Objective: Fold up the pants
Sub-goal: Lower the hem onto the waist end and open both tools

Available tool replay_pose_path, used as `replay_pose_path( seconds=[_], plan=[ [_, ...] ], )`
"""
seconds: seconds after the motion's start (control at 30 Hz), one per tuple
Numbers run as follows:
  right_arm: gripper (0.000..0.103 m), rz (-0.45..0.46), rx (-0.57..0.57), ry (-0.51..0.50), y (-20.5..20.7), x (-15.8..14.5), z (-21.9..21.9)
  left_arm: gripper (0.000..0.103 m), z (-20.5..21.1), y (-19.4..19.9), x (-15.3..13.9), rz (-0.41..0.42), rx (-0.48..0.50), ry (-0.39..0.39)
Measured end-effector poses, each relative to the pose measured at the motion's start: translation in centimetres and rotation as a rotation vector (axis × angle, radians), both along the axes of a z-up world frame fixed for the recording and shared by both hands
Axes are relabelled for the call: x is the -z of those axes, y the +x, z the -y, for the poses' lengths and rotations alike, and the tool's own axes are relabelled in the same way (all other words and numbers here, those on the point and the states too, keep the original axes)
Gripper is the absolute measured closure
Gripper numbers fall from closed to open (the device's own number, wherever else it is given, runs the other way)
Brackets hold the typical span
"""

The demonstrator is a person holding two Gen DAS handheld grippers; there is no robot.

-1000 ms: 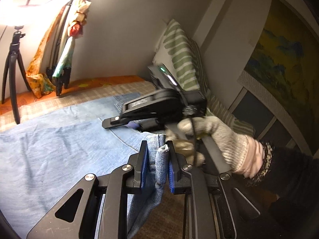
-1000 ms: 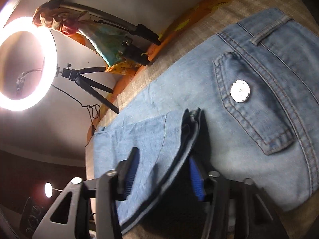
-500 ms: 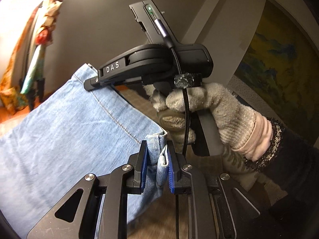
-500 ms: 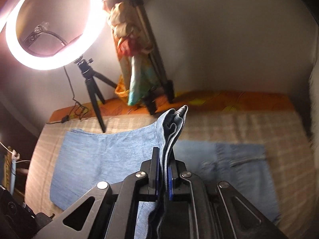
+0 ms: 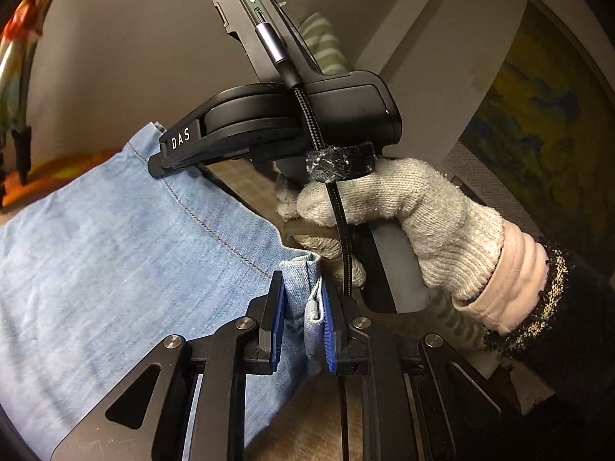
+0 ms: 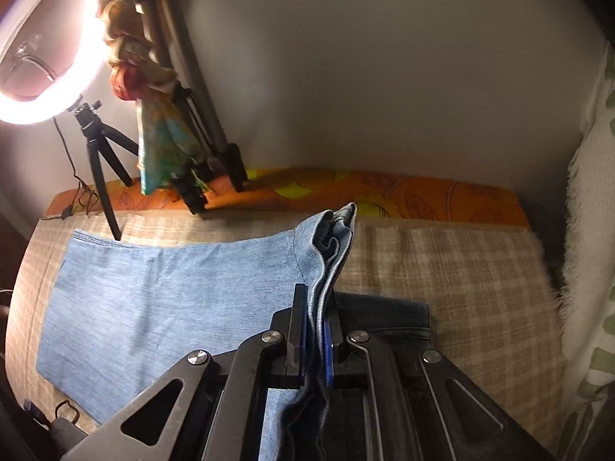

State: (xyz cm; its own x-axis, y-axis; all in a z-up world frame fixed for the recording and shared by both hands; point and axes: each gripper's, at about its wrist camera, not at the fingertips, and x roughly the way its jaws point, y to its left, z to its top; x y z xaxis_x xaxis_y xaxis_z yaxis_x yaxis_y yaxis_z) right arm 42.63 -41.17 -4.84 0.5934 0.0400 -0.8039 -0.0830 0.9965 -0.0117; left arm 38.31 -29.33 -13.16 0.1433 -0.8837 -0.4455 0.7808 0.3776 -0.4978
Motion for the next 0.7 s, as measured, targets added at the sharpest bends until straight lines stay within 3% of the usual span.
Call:
replay_pose_path(
  seconds=[0.17,0.4,0.47,0.53,0.6,0.7],
  plan=[
    [0.099,-0.039,0.018,0.009,0.7,3.1,0.9,0.088,2.0,-0.4,1.1,-0.019,-0.003,0.055],
    [0.099,-0.068,0.034,0.012,1.3,4.4,1.3,0.085,5.2,-1.0,1.4,-0.045,-0.012,0.132],
    [0.094,-0.075,0.047,-0.010,1.3,4.2,1.3,0.081,5.7,-1.8,1.3,-0.057,-0.013,0.148],
    [0.078,-0.076,0.070,-0.043,1.3,4.0,1.1,0.079,5.9,-2.3,0.8,-0.047,-0.014,0.167],
    [0.069,-0.053,0.108,-0.076,1.0,3.3,1.3,0.077,5.5,-2.9,0.2,-0.039,-0.012,0.177],
    [0.068,-0.013,0.143,-0.038,-0.1,2.1,1.9,0.077,4.8,-4.1,-1.2,-0.014,-0.004,0.183]
  ],
)
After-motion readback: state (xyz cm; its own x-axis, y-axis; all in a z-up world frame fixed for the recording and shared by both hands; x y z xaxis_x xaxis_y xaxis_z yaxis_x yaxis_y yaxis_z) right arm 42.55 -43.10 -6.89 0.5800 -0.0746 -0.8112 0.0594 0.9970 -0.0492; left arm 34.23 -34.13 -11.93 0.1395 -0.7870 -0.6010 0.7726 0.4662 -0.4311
